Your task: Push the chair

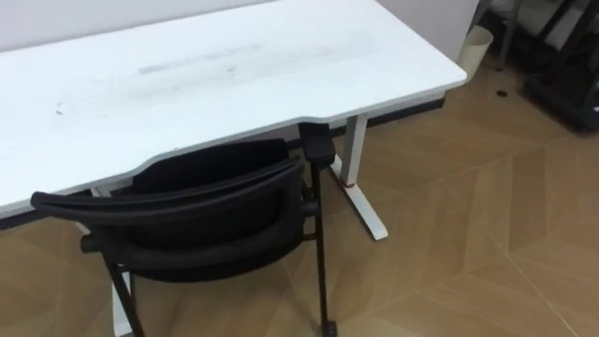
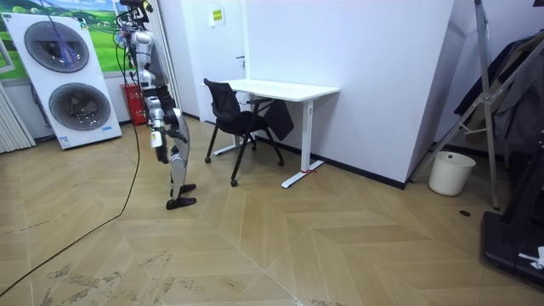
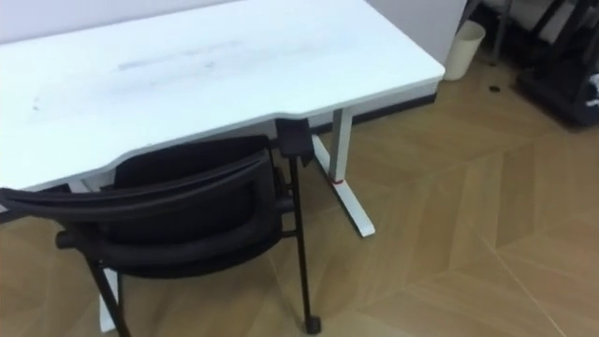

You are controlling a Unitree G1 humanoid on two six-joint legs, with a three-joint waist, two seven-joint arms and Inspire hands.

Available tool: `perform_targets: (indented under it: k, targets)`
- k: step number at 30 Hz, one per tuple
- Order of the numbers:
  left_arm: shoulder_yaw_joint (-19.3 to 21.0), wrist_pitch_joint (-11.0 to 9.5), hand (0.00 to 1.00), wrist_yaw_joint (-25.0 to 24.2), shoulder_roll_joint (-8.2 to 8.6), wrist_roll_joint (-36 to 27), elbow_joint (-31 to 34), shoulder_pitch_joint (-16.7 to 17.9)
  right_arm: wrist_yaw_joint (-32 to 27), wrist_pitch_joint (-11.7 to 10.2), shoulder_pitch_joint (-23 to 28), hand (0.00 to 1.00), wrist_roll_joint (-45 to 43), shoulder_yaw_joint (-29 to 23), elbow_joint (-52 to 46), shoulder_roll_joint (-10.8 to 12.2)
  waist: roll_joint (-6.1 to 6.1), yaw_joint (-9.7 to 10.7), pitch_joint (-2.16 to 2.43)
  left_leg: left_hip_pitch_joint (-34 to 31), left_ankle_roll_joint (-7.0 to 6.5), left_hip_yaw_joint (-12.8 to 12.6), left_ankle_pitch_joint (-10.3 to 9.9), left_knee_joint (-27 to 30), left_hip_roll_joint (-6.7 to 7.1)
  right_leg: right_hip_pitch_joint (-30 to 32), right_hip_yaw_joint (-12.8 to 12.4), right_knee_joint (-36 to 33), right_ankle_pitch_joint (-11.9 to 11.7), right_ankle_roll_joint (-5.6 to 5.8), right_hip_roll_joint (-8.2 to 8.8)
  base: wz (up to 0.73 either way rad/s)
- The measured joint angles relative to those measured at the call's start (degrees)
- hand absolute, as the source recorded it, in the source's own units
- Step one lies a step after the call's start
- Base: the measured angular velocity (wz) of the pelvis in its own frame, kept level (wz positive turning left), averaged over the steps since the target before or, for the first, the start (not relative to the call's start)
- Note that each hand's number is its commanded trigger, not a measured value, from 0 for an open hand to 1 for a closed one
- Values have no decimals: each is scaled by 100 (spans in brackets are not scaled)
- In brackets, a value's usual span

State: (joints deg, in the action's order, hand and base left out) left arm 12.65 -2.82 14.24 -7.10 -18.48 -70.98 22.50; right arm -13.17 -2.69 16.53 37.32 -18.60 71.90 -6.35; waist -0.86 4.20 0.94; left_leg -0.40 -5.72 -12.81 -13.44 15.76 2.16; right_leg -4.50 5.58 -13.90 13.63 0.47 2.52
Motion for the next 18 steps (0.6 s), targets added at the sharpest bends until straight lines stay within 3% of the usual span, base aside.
perform_targets:
  k: [1, 5, 8, 14, 18]
  targets:
    - [-64, 108, 0, -162, -1, -2, 6, -144, 198, 44, -92, 0, 69, 88, -9, -3, -13, 5, -34, -3, -6, 47, 19, -13, 13, -42, 53, 81, -21, 2, -1, 17]
    - [-389, 297, 0, -424, 3, 1, 387, -489, 665, 158, -329, 0, 161, 536, -117, 16, -35, 39, -55, -110, -43, 189, 48, -15, 61, -22, 190, 158, -20, 16, -1, 17]
    - [-412, 275, 0, -490, 15, -3, 572, -804, 912, 221, -535, 0, 93, 623, -97, 54, -29, 19, -143, -145, -47, 207, 51, -40, 76, -18, 236, 228, -21, 19, 0, 9]
    - [-555, 182, 0, -600, 167, 2, 816, -910, 1314, 256, -552, 0, 26, 747, -123, 67, 40, 44, -115, -64, -49, 231, 48, -240, 125, -34, 245, 266, -17, 29, 0, 3]
    - [-710, 183, 0, -632, 172, 0, 781, -904, 1445, 275, -488, 0, -17, 737, -126, 66, 83, 43, -121, 23, -47, 227, 49, -327, 132, -54, 243, 234, -17, 30, 14, 0]
